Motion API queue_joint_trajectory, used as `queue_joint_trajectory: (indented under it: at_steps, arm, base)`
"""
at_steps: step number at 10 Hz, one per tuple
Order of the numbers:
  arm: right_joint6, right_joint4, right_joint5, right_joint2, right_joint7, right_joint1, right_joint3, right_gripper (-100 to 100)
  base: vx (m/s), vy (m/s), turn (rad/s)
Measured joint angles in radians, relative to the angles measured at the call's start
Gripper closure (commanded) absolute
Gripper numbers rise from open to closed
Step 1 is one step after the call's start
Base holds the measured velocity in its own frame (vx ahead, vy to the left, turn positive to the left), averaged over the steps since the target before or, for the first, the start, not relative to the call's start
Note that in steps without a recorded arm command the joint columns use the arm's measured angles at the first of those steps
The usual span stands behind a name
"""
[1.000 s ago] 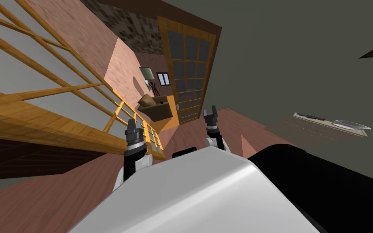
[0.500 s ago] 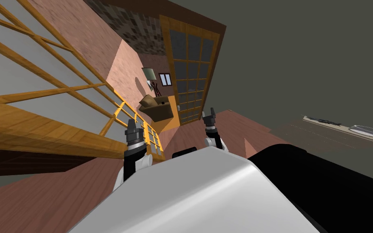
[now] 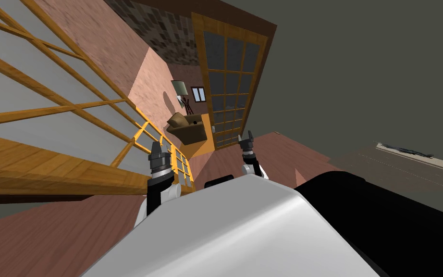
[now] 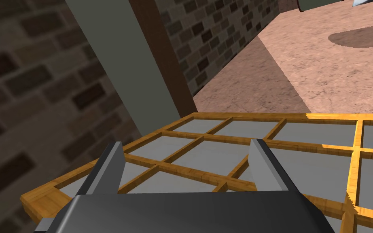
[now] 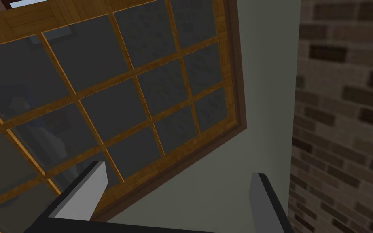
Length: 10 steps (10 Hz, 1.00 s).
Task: Pull the door open
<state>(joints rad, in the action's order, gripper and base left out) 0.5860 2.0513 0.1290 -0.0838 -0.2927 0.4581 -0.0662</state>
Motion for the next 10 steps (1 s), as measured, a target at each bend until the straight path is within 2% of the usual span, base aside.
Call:
queue_joint_trajectory:
  at_steps: [3,10]
  arm:
    - [0.01,-0.063,0.028,-0.01,-0.065,-0.018,-0.005,-100]
    - [0.056,-0.227,0.088,-0.022,-0.22,-0.049,-0.036,-100]
  base:
    - [0.099,-0.023,0.075]
    - [0.092,-0.023,0.081]
